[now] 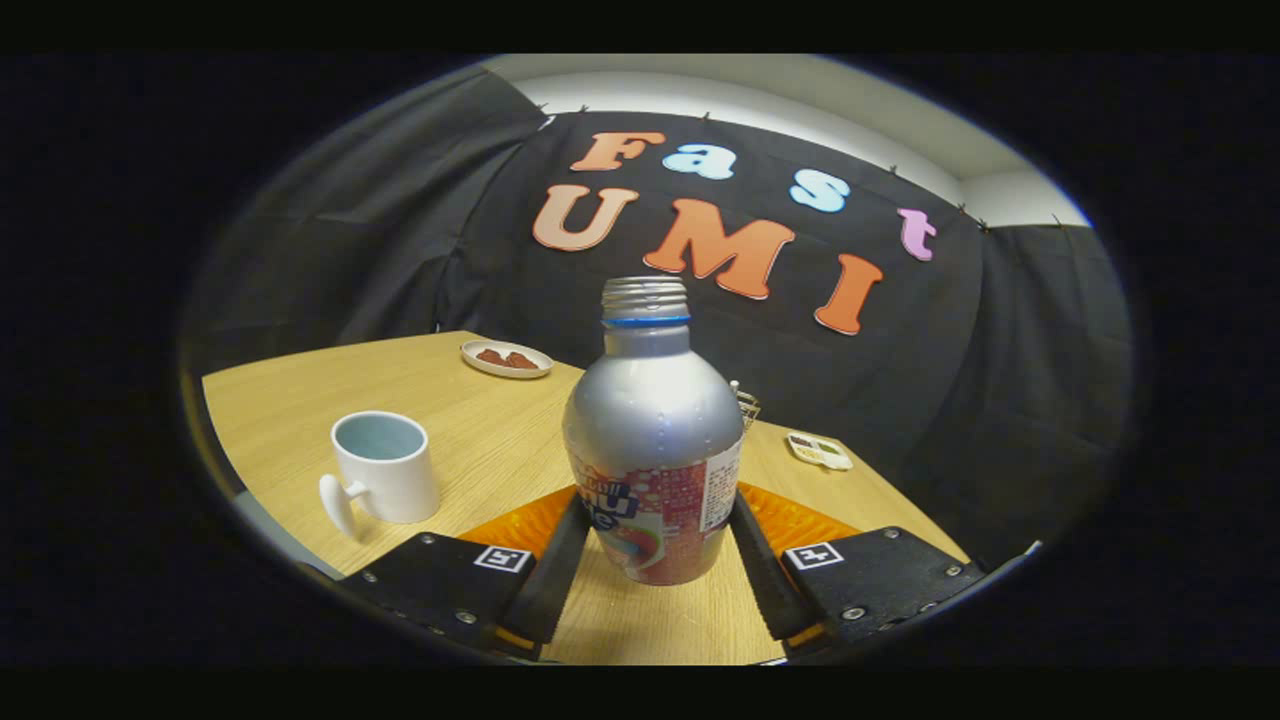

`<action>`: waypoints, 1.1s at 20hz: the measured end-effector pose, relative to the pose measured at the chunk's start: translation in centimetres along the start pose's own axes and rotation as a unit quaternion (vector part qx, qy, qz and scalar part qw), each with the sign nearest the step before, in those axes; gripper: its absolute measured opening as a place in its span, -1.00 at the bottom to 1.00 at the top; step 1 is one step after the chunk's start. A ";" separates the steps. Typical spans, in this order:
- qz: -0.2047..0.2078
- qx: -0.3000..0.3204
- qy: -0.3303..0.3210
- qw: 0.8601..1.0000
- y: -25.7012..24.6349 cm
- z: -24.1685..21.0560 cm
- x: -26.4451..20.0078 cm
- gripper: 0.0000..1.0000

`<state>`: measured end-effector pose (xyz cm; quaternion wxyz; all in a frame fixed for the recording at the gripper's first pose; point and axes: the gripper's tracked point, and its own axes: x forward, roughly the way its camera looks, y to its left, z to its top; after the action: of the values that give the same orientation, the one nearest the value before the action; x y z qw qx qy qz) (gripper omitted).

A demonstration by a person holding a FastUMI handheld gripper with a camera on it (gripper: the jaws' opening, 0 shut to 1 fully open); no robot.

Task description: Take the bottle from table, then pour the juice into the cup, finally place the bottle on the coaster

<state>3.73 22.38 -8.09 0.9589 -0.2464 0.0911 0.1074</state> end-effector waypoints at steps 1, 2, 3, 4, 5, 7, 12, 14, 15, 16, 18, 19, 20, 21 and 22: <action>-0.004 -0.024 -0.002 1.000 0.4 0.1 0.0 0.54; -0.007 -0.046 -0.005 0.999 0.7 0.4 0.0 0.54; -0.009 -0.066 -0.008 0.998 0.9 0.5 0.2 0.54; -0.013 -0.085 -0.008 0.996 1.3 0.6 0.2 0.55; -0.014 -0.103 -0.006 0.995 1.6 0.4 0.3 0.55; -0.012 -0.135 0.001 0.991 2.2 0.2 0.7 0.54; -0.012 -0.220 -0.008 0.975 3.4 1.1 1.0 0.52; -0.013 -0.256 -0.017 0.966 4.1 1.4 1.1 0.52; -0.014 -0.274 -0.023 0.961 4.3 1.8 1.2 0.52; -0.016 -0.291 -0.027 0.956 4.5 2.1 1.2 0.52; -0.020 -0.320 -0.032 0.947 4.9 2.2 1.3 0.52; -0.021 -0.333 -0.033 0.942 5.0 2.2 1.4 0.52; -0.023 -0.345 -0.034 0.938 5.1 2.3 1.3 0.52; -0.027 -0.359 -0.035 0.932 5.1 2.4 1.4 0.52; -0.031 -0.373 -0.038 0.926 5.0 2.8 1.5 0.52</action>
<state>4.24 28.30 -8.33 0.8031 -0.5851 -0.0003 0.1130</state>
